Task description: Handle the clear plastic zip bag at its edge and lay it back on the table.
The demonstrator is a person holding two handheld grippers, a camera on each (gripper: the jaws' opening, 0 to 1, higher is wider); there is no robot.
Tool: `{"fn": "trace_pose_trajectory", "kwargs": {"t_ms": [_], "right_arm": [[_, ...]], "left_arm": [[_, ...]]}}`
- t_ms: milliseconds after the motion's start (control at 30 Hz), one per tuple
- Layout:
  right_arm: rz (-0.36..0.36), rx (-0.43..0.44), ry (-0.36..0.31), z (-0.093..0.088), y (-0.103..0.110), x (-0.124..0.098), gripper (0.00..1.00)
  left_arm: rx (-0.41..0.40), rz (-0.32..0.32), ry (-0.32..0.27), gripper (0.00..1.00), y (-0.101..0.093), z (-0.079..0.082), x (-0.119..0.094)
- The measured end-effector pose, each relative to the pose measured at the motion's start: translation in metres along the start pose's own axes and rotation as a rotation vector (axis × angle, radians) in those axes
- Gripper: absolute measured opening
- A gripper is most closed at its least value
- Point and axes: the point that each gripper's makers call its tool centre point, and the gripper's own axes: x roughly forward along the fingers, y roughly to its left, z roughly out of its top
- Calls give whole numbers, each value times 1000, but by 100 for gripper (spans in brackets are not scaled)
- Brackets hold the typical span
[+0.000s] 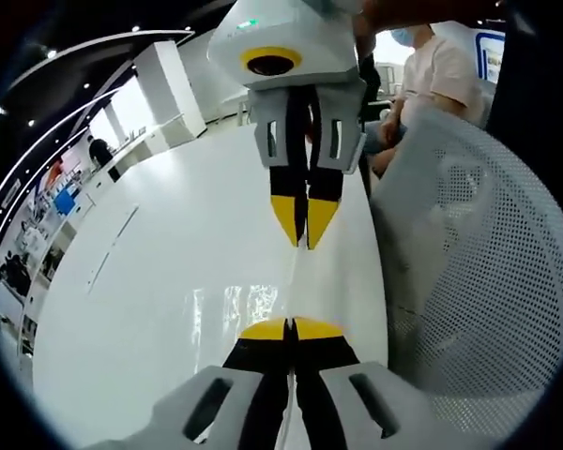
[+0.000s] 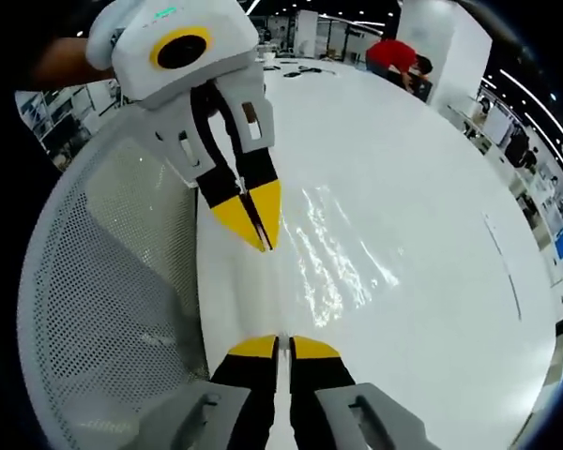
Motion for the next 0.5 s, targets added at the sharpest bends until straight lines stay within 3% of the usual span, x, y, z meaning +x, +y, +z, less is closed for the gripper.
{"fn": "trace_pose_trajectory", "kwargs": {"t_ms": [100, 233, 500], "right_arm": [[-23, -103, -9, 4, -2, -1, 1], [-19, -70, -28, 11, 5, -6, 3], [-22, -84, -61, 29, 8, -16, 5]], "left_arm": [[10, 4, -9, 0, 0, 0, 0], [9, 5, -23, 0, 0, 1, 0], [57, -1, -37, 0, -5, 1, -1]]}}
